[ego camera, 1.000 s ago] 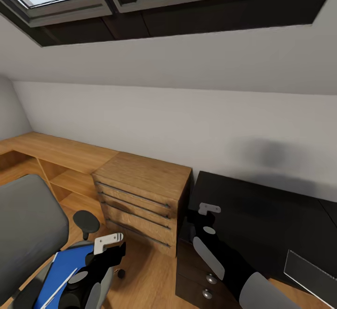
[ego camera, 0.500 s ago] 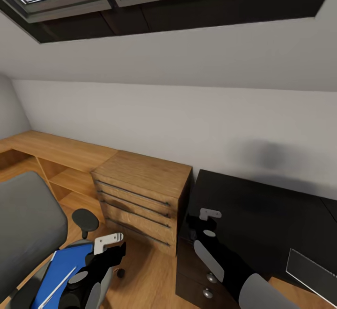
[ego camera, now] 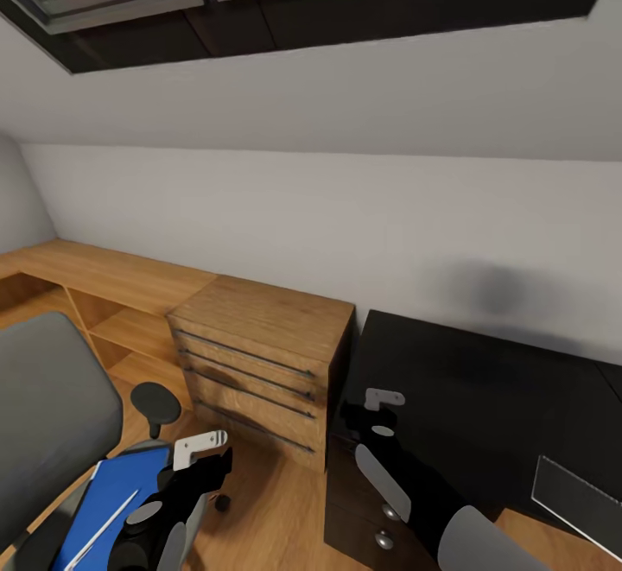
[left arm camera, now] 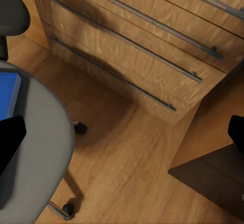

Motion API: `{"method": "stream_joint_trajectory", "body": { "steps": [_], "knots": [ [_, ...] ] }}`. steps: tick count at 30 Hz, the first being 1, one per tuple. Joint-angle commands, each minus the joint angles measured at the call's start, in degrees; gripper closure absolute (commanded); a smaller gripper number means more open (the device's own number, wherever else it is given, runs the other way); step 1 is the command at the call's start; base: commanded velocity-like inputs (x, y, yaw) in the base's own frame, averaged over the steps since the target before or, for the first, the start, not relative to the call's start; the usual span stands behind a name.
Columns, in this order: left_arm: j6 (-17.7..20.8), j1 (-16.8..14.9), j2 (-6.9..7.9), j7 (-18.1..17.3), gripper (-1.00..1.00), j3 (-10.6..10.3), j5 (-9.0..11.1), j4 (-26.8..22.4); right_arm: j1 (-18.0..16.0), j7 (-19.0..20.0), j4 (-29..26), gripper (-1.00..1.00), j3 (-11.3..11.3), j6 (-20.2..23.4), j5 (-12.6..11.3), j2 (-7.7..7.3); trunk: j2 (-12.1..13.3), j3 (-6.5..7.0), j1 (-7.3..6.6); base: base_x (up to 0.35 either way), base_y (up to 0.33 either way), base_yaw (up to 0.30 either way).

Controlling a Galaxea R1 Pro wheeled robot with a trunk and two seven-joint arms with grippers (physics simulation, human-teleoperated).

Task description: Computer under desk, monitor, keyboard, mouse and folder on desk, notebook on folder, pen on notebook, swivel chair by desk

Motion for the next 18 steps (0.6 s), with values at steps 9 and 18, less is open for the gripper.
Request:
{"method": "stream_joint_trajectory", "body": {
  "steps": [9,18],
  "knots": [
    [0.21,-0.05,0.0,0.51,-1.0,-0.06,0.59,-0.06,-0.07,-0.44,-0.08,-1.0,0.3,0.31,-0.19,0.0,-3.67,-1.69,1.99,0.0,0.0,0.0],
    [0.21,-0.04,0.0,0.51,-1.0,-0.04,0.62,-0.1,-0.07,-0.42,-0.08,-1.0,0.32,0.32,-0.19,0.14,-7.28,-3.31,3.96,0.0,0.0,0.0]
  ]
}}
